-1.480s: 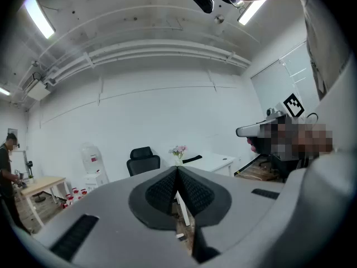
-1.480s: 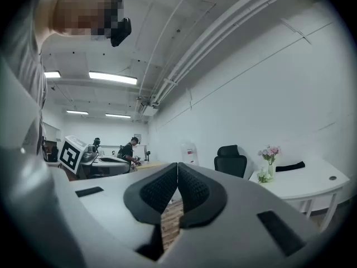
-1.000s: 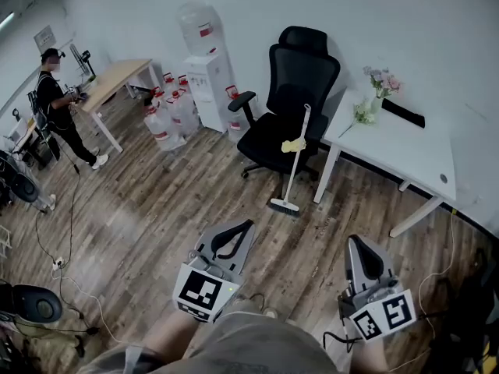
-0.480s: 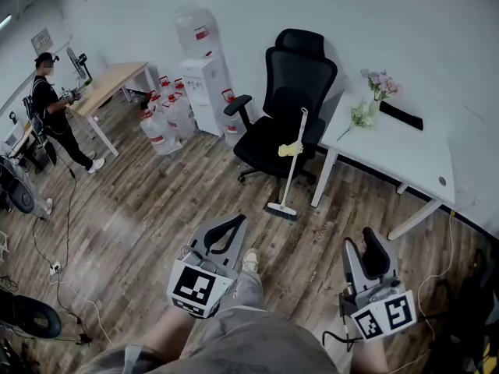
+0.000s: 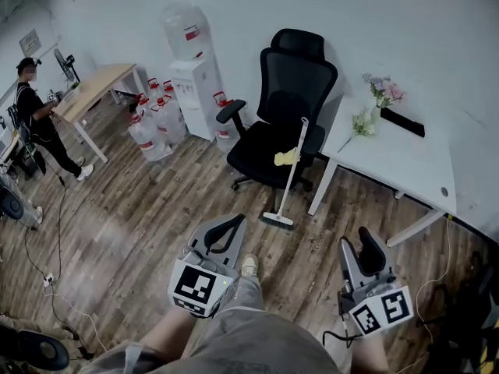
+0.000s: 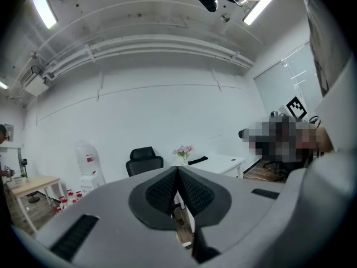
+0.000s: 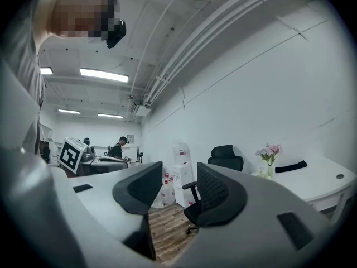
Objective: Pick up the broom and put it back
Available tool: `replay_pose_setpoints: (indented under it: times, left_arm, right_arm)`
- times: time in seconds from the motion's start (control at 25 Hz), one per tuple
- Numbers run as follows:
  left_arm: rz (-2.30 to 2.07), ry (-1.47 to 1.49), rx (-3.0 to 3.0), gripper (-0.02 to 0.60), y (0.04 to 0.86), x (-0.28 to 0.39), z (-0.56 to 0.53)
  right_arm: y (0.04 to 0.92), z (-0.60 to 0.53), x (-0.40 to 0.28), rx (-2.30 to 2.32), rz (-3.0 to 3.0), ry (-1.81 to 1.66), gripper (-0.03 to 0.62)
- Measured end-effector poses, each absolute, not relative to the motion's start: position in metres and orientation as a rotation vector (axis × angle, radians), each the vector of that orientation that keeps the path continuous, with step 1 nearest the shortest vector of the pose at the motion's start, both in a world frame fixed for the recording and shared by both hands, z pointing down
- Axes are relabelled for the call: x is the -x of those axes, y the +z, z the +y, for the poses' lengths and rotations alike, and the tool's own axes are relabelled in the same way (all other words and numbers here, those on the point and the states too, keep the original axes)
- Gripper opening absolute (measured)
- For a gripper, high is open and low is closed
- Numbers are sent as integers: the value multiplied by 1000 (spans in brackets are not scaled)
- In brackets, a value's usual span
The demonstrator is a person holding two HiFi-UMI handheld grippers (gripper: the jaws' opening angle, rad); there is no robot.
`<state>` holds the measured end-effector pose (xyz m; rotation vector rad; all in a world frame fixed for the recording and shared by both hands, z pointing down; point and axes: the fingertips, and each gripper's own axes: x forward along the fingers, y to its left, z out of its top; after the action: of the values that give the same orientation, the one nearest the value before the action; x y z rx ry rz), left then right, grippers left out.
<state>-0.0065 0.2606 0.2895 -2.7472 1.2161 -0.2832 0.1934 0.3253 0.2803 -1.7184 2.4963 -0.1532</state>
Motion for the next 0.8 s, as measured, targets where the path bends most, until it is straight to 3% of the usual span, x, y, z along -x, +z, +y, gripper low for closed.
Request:
replay_pose_setpoints:
  times: [0.8]
  left_arm:
    - [1102,-389,2853,17,306,38,-20]
  right_arm:
    - [313,37,-167,1873,2456,-340,202]
